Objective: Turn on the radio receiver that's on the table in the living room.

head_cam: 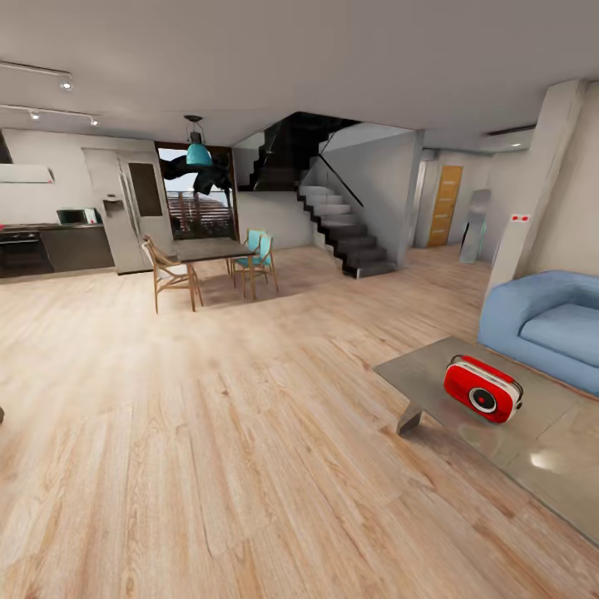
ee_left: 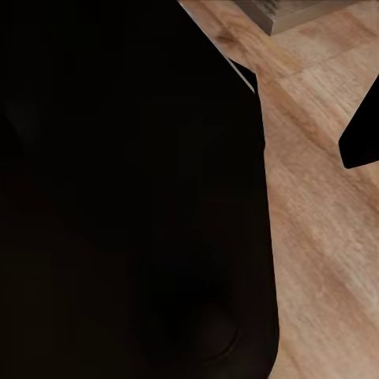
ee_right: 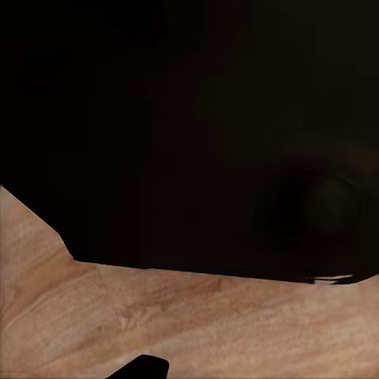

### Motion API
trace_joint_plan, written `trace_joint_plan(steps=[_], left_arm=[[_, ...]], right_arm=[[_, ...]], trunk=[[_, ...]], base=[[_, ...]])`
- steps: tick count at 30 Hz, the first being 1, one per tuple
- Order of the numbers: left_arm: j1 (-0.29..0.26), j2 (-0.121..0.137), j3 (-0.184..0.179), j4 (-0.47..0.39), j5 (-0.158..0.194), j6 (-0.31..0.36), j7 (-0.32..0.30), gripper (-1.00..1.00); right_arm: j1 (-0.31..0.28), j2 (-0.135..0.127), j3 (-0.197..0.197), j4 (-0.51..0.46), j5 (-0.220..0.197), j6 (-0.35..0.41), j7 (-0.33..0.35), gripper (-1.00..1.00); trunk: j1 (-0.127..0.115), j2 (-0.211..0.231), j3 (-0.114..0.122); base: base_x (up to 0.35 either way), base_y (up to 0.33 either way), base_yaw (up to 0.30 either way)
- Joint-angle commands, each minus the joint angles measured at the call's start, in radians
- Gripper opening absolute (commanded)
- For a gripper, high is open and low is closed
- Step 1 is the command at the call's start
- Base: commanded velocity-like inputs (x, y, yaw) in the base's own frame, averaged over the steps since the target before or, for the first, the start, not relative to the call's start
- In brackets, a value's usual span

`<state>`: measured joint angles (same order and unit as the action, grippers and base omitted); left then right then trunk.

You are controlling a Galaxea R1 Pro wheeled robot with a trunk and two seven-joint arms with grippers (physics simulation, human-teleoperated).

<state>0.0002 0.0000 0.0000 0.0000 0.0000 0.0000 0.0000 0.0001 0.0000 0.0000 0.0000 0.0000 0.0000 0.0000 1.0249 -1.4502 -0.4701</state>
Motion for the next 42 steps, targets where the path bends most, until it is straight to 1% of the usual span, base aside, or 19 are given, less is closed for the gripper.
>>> trace_joint_plan(steps=[1,2,5,9,15,18,30,31,42], left_arm=[[0.000,0.000,0.000,0.000,0.000,0.000,0.000,1.00],[-0.003,0.006,0.003,-0.006,0.003,-0.006,-0.003,1.00],[-0.003,0.004,0.002,-0.016,0.003,-0.010,-0.004,1.00],[-0.003,0.010,-0.005,-0.026,-0.001,-0.013,-0.004,1.00],[-0.003,0.011,-0.004,-0.030,-0.001,-0.014,-0.005,1.00],[-0.003,0.010,-0.004,-0.030,-0.001,-0.014,-0.005,1.00],[-0.003,0.011,0.003,-0.031,0.000,-0.015,-0.005,1.00],[-0.003,0.011,0.003,-0.031,0.000,-0.015,-0.005,1.00],[-0.003,0.010,0.004,-0.031,0.000,-0.015,-0.005,1.00]], right_arm=[[0.000,0.000,0.000,0.000,0.000,0.000,0.000,1.00],[-0.006,0.003,0.006,-0.003,0.002,-0.006,-0.002,1.00],[-0.022,0.003,0.023,-0.003,0.003,-0.011,-0.002,1.00],[-0.025,0.004,0.046,-0.003,-0.016,-0.020,0.002,1.00],[-0.026,0.005,0.079,-0.003,-0.049,-0.029,0.003,1.00],[-0.026,0.005,0.096,-0.003,-0.052,-0.029,0.003,1.00],[-0.026,0.005,0.164,-0.003,-0.055,-0.029,0.003,1.00],[-0.026,0.005,0.382,-0.003,-0.055,-0.029,0.003,1.00],[-0.026,0.005,0.382,-0.003,-0.055,-0.029,0.003,1.00]], trunk=[[0.000,0.000,0.000],[0.000,0.000,0.000],[0.000,0.000,0.000],[0.000,0.000,0.000],[0.000,0.000,0.000],[0.000,0.000,0.000],[0.000,0.000,0.000],[0.000,0.000,0.000],[0.000,0.000,0.000]], base=[[0.000,0.000,0.000],[0.000,0.000,0.000],[0.000,0.000,0.000],[0.000,0.000,0.000],[0.000,0.000,0.000],[0.000,0.000,-0.034],[0.000,0.000,-0.253],[0.000,0.000,-0.283],[0.000,0.000,-0.283]])
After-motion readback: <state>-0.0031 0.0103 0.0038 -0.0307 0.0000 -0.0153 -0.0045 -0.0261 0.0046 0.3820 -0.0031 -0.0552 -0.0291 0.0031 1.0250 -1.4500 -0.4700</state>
